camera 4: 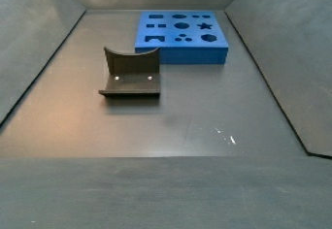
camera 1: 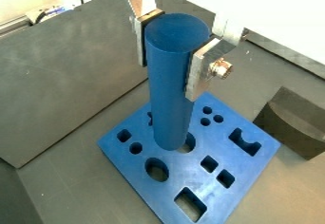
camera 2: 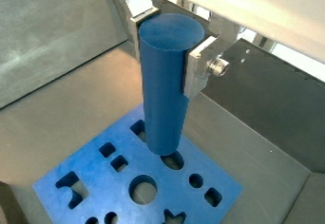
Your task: Insert the round object.
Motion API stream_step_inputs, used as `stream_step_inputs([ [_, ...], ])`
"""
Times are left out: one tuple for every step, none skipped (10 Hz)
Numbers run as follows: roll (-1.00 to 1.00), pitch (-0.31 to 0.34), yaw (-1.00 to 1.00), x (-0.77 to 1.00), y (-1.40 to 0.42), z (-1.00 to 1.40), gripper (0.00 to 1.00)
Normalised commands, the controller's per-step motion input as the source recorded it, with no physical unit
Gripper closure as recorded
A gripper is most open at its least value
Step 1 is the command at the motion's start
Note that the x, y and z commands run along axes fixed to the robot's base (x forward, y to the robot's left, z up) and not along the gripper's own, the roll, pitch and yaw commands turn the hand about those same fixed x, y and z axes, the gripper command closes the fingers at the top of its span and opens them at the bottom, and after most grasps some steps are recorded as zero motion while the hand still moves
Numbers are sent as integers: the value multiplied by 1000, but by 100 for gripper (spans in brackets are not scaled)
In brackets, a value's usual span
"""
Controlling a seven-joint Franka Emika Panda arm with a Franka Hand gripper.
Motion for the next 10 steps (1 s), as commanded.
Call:
stream_step_inputs([
  [67, -6, 0, -11, 777, -1000, 100],
  [0, -41, 0, -14, 546, -1000, 100],
  [-180, -123, -126, -11, 260, -729, 100],
  [-264, -139, -146, 0, 186, -594, 100],
  [-261, -119, -129, 0, 206, -600, 100],
  [-73, -56, -46, -26, 163, -291, 100],
  [0, -59, 0, -54, 0, -160, 100],
  [0, -23, 0, 0, 0, -163, 100],
  [-40, -36, 0, 0, -63, -234, 100],
  [-76, -43, 0, 0, -49, -303, 100],
])
